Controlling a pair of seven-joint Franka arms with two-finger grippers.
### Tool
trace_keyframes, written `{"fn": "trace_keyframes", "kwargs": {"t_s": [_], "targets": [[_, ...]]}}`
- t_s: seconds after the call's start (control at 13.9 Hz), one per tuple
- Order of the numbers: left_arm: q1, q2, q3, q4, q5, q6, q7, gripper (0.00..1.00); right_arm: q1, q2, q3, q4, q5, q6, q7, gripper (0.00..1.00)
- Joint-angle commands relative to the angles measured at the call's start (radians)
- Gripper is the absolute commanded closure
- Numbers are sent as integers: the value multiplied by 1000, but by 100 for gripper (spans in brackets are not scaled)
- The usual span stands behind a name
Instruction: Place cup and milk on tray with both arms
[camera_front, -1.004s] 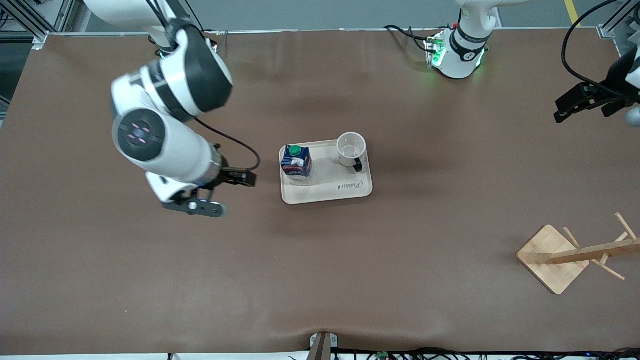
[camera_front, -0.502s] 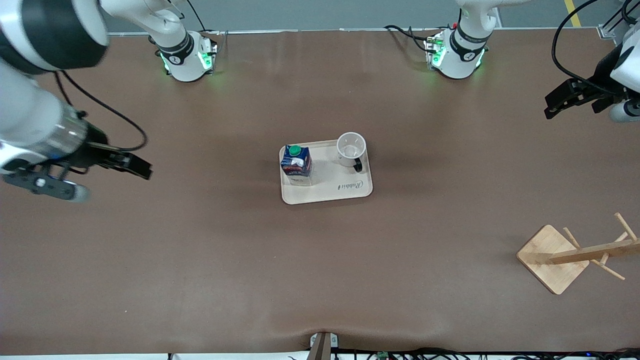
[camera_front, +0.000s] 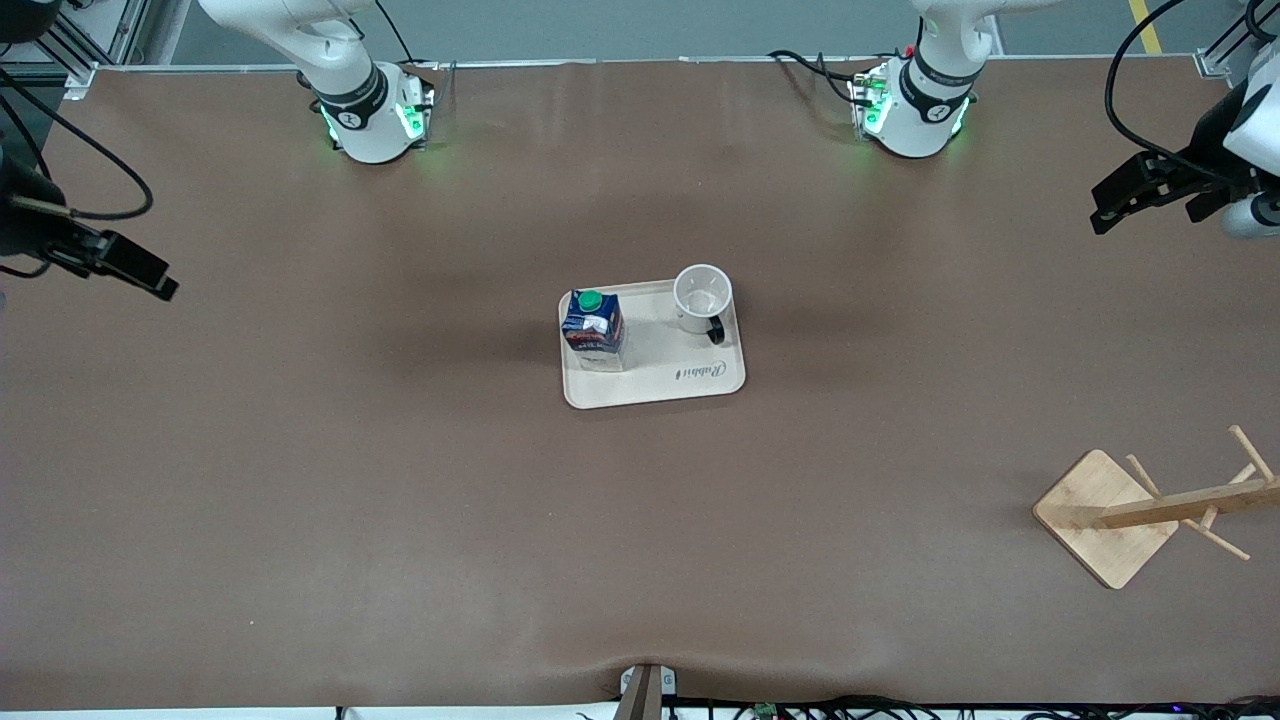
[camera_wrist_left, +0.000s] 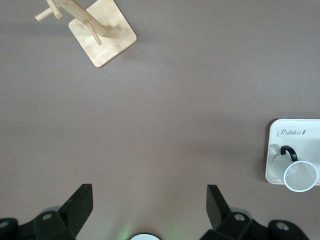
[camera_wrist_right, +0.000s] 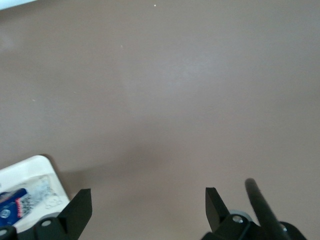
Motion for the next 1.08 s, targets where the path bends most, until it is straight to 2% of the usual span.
{"fn": "trace_keyframes", "kwargs": {"t_s": [0.0,0.29,0.43,1.0], "targets": [[5,-9,-3,60,-12,-30,6,0,-65,-85,19,-99,-28,33,-88,0],[7,5,-3,59,-10,-32,9,0,-74,-81,19,-90,-14,22,-89,0],[7,7,-3,59,-5,-32,8,0,-73,-73,19,-77,42,22,-91,0],[10,11,-2,60,1,-32,11,0,-86,-73,19,-73,39,6,-115,0]]}}
